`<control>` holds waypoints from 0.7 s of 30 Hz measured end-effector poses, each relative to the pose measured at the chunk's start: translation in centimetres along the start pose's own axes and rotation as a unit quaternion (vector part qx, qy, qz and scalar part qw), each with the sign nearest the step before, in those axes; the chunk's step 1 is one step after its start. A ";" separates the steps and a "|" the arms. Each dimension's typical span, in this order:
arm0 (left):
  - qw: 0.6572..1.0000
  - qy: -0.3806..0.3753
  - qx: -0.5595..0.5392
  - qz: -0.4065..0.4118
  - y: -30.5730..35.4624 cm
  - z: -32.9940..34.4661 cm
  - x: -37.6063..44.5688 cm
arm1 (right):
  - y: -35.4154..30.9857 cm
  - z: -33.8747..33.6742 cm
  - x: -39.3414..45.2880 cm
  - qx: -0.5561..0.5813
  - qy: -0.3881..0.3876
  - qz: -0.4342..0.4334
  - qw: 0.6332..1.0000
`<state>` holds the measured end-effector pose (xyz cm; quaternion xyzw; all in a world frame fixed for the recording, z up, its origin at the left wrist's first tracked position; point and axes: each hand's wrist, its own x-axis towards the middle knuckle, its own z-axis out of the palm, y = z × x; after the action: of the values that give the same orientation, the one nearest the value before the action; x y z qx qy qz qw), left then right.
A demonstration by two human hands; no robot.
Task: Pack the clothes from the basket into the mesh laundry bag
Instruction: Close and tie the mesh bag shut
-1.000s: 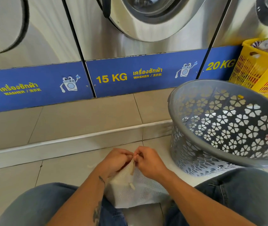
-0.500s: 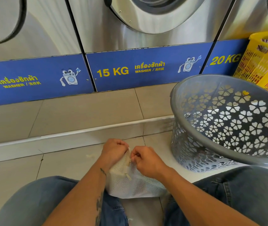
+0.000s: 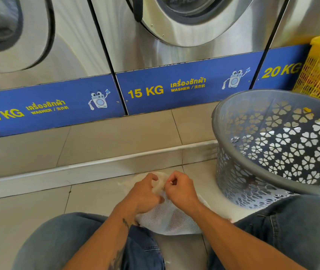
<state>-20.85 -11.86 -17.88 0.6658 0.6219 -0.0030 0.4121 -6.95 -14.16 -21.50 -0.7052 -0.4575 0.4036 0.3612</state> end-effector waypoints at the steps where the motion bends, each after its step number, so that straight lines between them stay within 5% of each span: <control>1: 0.999 0.021 -0.033 -0.007 -0.4 0.4 -0.1 | -0.1 0.1 -0.1 0.039 -0.013 0.023 0.999; 5: 0.988 0.089 -0.127 -0.010 -0.7 1.3 -0.2 | -0.9 -1.2 -0.6 0.194 -0.114 0.116 0.967; 9: 0.985 0.086 -0.148 0.003 0.2 1.2 -0.2 | -1.0 -2.7 -0.4 0.229 -0.141 0.141 0.953; 18: 0.989 0.053 -0.136 0.004 0.1 1.0 -0.1 | -0.8 -1.2 -0.1 0.323 -0.057 0.222 0.918; 21: 0.989 0.048 -0.138 -0.003 -0.2 0.9 -0.1 | -0.9 -0.7 -0.2 0.300 -0.041 0.201 0.932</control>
<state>-20.54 -12.45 -18.56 0.5999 0.6377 0.1137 0.4696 -6.71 -14.19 -20.40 -0.6239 -0.1782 0.6151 0.4479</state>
